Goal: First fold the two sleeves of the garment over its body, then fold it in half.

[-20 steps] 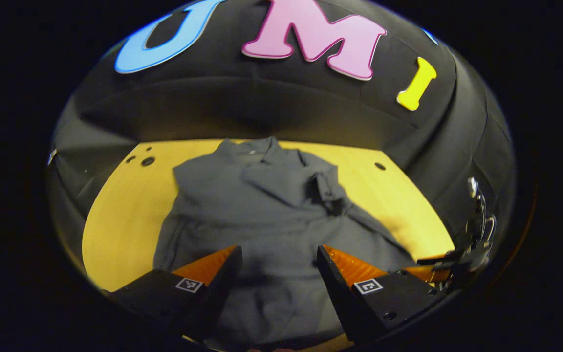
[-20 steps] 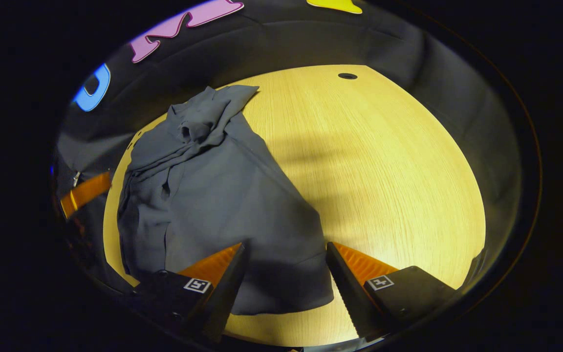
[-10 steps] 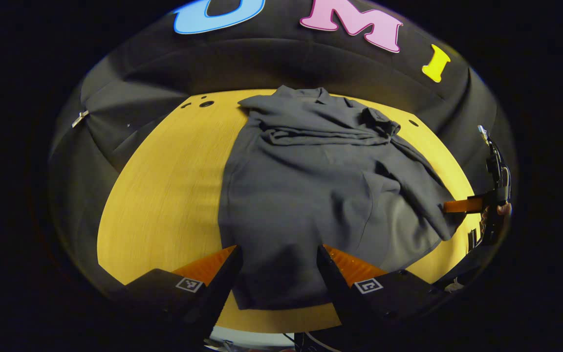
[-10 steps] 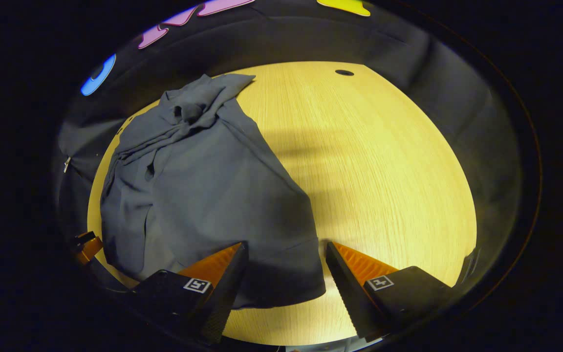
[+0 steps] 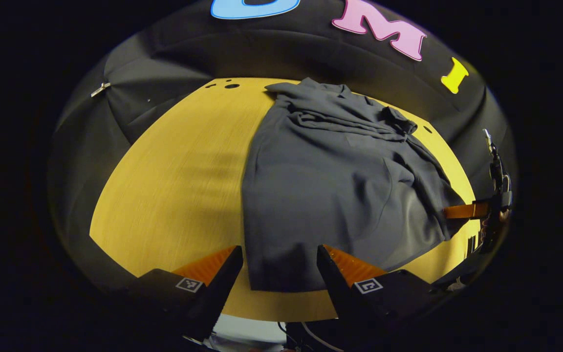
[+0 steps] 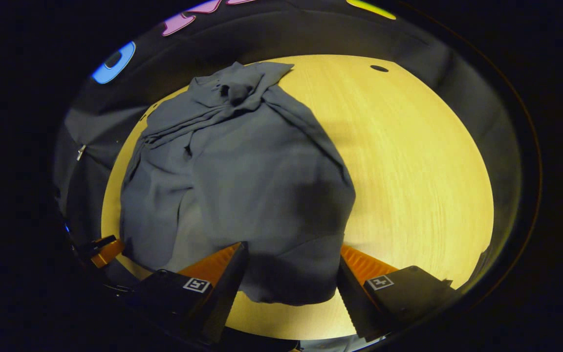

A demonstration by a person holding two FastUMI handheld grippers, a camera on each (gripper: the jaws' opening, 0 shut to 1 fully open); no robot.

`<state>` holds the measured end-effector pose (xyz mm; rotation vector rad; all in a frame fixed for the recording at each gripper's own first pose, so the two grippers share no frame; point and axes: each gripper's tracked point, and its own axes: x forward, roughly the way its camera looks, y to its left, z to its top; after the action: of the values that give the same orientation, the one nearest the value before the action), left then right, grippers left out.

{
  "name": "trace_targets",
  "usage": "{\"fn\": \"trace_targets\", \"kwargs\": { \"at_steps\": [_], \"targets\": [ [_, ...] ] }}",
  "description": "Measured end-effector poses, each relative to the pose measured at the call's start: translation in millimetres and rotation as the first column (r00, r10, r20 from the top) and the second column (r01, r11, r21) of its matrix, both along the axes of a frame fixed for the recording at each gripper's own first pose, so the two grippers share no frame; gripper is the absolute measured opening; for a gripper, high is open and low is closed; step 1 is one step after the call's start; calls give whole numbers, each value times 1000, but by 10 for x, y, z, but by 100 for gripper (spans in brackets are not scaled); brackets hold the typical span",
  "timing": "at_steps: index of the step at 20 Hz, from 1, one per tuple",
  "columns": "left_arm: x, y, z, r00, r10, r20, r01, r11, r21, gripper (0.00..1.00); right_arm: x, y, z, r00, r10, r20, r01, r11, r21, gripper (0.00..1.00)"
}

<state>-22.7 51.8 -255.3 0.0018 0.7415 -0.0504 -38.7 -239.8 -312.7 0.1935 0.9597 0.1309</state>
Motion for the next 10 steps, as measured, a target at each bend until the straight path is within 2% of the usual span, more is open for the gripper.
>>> {"fn": "trace_targets", "kwargs": {
  "at_steps": [1,5,6,8,10],
  "targets": [
    [-23,30,-12,1000,7,-3,-7,1000,-1,97,-1,52,7,1000,7,-3,-7,1000,2,99],
    [-73,56,-72,1000,30,-11,-30,999,-22,96,-30,256,43,999,52,-10,-52,999,2,99],
    [-67,52,-96,999,33,-17,-34,999,-23,92,-58,316,24,998,67,-17,-67,998,-9,99],
    [-61,46,-130,999,39,-27,-40,999,-19,96,-67,349,-31,995,92,-34,-94,993,-69,99],
    [-33,32,-171,999,40,-33,-41,999,-8,92,-88,413,-37,992,125,-36,-128,985,-112,99]
  ]
}}
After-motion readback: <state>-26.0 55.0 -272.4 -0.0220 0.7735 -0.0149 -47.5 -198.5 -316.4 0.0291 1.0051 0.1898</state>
